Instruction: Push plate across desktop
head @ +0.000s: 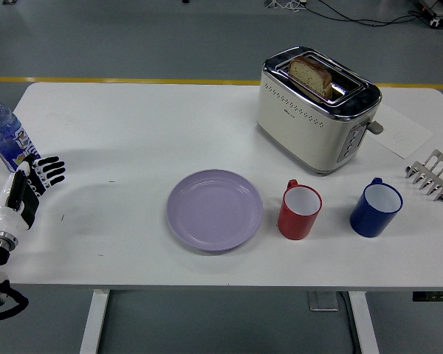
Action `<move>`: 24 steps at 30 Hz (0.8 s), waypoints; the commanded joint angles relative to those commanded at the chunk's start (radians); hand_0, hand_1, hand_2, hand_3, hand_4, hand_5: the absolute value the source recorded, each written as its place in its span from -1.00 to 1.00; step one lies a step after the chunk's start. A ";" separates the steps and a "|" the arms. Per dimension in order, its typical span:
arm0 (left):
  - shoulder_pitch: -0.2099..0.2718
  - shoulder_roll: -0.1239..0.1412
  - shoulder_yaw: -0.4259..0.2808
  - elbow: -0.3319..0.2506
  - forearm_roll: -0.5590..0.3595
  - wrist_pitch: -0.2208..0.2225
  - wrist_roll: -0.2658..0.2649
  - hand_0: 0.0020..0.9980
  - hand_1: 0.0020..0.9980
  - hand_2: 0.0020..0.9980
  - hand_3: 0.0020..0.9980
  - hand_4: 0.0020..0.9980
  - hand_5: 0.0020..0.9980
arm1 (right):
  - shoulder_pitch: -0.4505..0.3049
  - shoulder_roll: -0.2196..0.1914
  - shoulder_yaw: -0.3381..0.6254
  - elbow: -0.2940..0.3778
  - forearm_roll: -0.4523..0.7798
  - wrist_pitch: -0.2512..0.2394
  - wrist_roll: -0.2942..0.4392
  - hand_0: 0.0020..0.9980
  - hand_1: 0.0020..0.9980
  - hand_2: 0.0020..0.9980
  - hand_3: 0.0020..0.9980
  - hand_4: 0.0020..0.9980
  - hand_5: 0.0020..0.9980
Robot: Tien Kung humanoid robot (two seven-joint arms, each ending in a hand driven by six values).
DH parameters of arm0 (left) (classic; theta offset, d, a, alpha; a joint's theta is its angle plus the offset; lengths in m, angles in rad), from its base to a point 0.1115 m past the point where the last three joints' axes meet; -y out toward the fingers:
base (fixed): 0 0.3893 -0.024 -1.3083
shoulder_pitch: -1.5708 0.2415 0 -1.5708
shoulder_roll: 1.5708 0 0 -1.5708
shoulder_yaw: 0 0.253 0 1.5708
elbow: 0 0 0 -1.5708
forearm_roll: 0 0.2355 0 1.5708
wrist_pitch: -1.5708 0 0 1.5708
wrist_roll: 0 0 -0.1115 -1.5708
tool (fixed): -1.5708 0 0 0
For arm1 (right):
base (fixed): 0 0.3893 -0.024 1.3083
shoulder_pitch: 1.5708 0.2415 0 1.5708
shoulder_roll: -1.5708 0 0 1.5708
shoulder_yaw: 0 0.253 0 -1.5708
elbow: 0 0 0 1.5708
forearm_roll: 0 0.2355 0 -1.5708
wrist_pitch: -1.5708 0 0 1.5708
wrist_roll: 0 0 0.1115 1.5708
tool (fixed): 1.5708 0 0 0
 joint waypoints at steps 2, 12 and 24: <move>0.002 0.002 -0.005 -0.004 -0.002 -0.002 0.001 0.40 0.39 0.31 0.17 0.07 1.00 | 0.000 0.000 0.001 0.000 -0.002 0.000 0.000 0.38 0.34 0.39 0.22 -0.05 -0.55; 0.008 0.005 -0.018 -0.031 0.010 0.005 0.021 0.39 0.38 0.31 0.17 0.07 1.00 | 0.001 0.000 0.002 0.000 -0.008 0.000 -0.003 0.38 0.34 0.39 0.22 -0.05 -0.55; 0.002 0.003 -0.038 -0.041 0.027 -0.004 0.053 0.38 0.37 0.30 0.17 0.06 1.00 | 0.003 -0.001 0.001 0.000 -0.008 0.000 0.000 0.38 0.34 0.39 0.22 -0.06 -0.54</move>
